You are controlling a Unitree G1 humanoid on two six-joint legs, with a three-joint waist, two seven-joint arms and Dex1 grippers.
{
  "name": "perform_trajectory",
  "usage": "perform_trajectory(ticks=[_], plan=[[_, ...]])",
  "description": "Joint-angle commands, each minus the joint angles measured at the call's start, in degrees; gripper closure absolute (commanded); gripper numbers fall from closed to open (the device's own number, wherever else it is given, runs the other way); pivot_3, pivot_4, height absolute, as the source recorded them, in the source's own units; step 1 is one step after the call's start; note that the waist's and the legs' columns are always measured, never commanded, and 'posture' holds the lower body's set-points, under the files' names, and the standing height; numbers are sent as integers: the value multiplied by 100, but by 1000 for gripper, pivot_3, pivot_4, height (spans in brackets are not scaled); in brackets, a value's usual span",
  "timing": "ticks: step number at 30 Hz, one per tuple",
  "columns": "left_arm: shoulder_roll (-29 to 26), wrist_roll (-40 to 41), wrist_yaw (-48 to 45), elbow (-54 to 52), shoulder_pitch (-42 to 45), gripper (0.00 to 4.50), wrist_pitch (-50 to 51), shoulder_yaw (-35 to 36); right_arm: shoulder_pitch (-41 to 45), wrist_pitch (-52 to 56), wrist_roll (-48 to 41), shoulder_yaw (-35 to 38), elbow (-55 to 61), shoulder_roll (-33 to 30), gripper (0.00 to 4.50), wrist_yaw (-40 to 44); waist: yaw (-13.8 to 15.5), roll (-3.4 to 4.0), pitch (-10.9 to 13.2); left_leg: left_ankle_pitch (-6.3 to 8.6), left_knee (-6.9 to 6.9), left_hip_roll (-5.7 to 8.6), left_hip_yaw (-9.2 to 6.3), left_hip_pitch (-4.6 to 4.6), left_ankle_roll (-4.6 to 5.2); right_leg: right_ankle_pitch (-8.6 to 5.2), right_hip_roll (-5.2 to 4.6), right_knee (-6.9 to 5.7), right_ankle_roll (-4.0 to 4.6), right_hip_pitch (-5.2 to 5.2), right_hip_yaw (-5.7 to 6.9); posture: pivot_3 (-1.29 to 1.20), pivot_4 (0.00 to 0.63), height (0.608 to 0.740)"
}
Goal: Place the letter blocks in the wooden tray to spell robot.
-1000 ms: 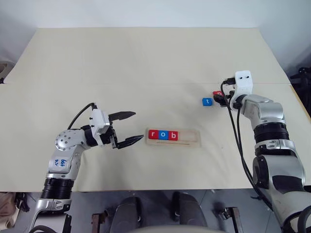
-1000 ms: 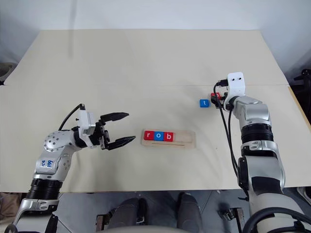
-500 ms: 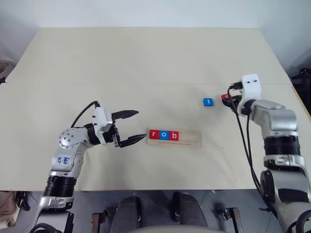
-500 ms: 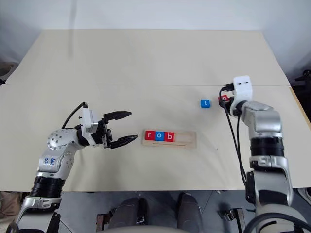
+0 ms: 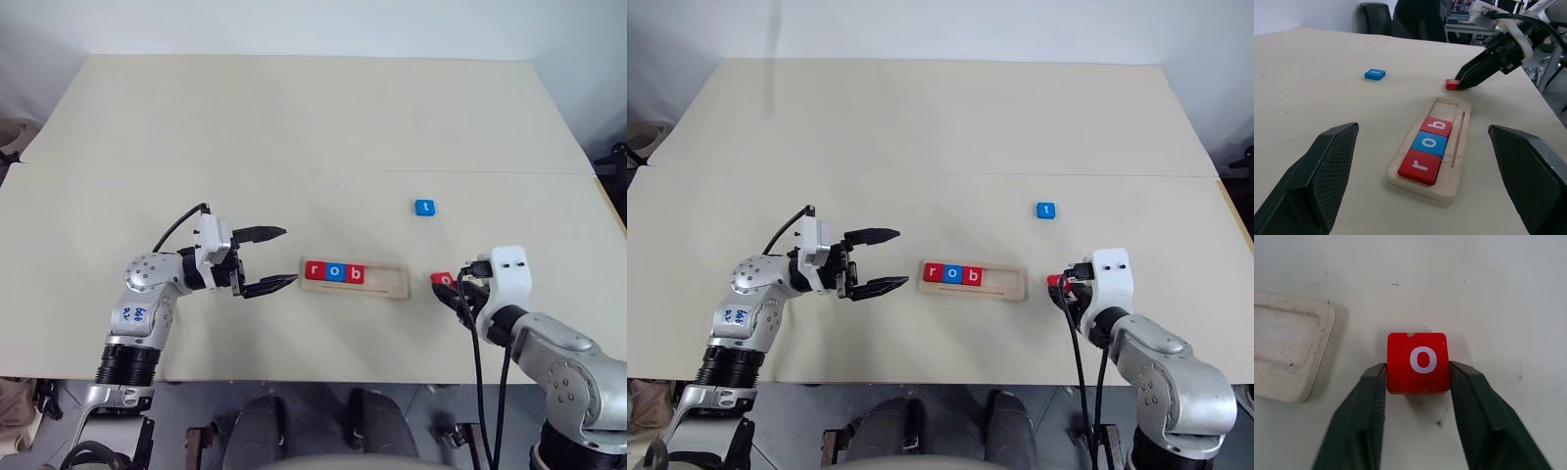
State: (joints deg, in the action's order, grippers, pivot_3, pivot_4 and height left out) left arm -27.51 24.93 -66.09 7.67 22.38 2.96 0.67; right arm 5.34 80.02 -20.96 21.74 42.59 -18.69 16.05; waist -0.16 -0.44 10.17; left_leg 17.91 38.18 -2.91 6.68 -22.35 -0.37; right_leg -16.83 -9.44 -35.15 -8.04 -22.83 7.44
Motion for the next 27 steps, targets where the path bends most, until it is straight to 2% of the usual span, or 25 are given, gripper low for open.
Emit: perform_trajectory(ticks=[1, 4, 5, 7, 9, 13, 17, 23, 26, 27], plan=[[-1, 46, -22, -116, 69, 0, -38, 37, 43, -178, -43, 179, 1, -264, 1417, 90, 0, 0, 0, 0, 0, 0, 0, 0, 0, 0, 0, -1, 0, 0, 0, 0, 150, 740], [-55, 49, -16, -149, 22, 0, -49, 86, 167, -393, -241, 185, -424, -947, 421, 645, -1, -1, 0, 0, 1, 1, 2, 0, 1, 0, 0, 2, -1, 1, -2, 0, 150, 740], [-74, 55, -18, -180, -7, 0, -46, 99, 184, -727, -285, 92, -675, -1370, 74, 1037, -1, -1, 0, 1, 0, 2, 2, 0, 2, 1, 0, 4, -2, 1, -3, 0, 150, 740], [-98, 66, -24, -225, -45, 0, -42, 111, 177, -1364, -325, -117, -1119, -2056, 27, 1712, 2, -1, 1, 1, -1, 2, 3, 0, 2, 1, 0, 6, -2, 0, -3, 0, 150, 740], [-135, 87, -82, -289, -86, 0, -40, 110, 121, -2676, -131, -507, -1680, -2810, 27, 2734, 0, -2, 1, 1, -2, 2, 2, 2, 2, 1, 0, 6, -2, 2, 0, 0, 150, 740], [-219, 151, -309, -488, -160, 0, -10, 47, 341, -5224, 269, -1331, -3015, -3730, 27, 4718, -17, -7, 4, 1, -5, 2, 5, 5, 2, 2, 0, 11, -3, 5, 0, 0, 150, 740], [-291, 179, -472, -682, -220, 0, 36, -17, 1008, -6161, 572, -2001, -4213, -4032, 27, 5659, -8, -9, 5, 0, 2, 1, 8, 8, 1, 3, 0, 9, -6, 8, -2, 0, 150, 740], [-379, 211, -545, -963, -343, 0, 110, -22, 2108, -6912, 1038, -2707, -5517, -3773, 27, 6206, -4, -10, 6, 0, 12, 0, 7, 8, 1, 4, 0, 8, -7, 11, -1, 0, 150, 740], [-399, 221, -530, -1056, -394, 0, 146, -6, 2319, -7060, 1120, -2820, -5806, -3635, 628, 6285, 11, -10, 6, 0, 15, 0, 6, 6, 0, 4, 0, 9, -7, 12, 1, 0, 150, 740], [-406, 228, -521, -1082, -409, 0, 157, 3, 2357, -7051, 1122, -2855, -5838, -3603, 961, 6339, 11, -10, 6, 0, 16, 0, 7, 5, 0, 4, 0, 9, -7, 13, 1, 0, 150, 740]])
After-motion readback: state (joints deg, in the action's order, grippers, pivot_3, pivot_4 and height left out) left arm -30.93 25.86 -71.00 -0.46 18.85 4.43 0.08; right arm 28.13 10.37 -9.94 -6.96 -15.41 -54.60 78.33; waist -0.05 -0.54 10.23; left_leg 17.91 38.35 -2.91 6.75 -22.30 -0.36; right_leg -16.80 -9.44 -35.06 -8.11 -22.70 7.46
